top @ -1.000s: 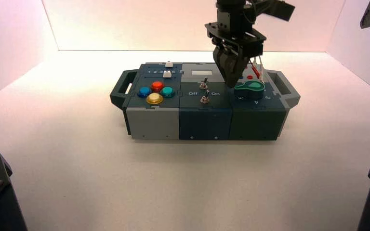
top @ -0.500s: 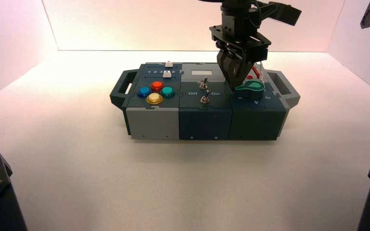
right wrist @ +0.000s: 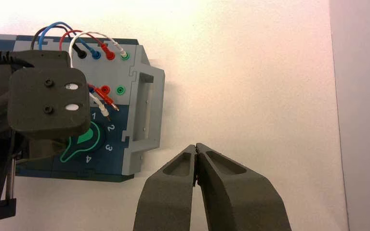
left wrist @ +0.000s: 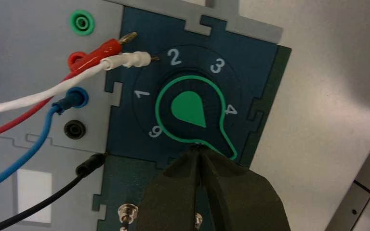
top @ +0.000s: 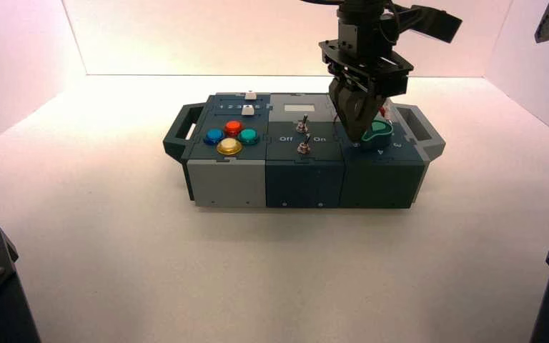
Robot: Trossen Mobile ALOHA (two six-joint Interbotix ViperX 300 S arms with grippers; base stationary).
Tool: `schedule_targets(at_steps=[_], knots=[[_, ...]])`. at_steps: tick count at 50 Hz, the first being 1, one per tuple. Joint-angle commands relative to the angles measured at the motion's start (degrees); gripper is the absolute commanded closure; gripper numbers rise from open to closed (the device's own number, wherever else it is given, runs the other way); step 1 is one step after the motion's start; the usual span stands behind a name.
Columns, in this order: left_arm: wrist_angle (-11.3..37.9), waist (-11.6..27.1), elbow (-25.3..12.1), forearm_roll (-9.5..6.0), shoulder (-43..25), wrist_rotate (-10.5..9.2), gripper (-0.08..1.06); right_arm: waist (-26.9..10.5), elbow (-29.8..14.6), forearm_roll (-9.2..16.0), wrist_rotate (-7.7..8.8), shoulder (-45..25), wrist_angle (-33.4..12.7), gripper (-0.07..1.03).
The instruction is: Turn the knob to position 4.
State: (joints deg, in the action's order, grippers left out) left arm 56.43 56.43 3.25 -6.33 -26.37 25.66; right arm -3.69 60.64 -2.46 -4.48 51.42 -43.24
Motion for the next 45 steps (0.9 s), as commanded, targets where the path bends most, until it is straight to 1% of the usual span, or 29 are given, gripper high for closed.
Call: schedule_targets(at_steps=[1, 10, 45], knots=[[0.4, 0.4, -1.4, -0.44, 1.6, 0.26, 1.01, 0.4, -0.7, 0.0, -0.53, -0.3, 0.5, 0.99], [0.4, 0.5, -1.2, -1.32, 2.0, 0.35, 1.01, 0.4, -0.7, 0.0, -0.53, -0.3, 0.5, 0.99], [0.6, 1.6, 0.2, -1.85, 3.1, 0.18, 1.01, 0.4, -0.8, 0.1, -0.53, -0.4, 0.5, 0.99]])
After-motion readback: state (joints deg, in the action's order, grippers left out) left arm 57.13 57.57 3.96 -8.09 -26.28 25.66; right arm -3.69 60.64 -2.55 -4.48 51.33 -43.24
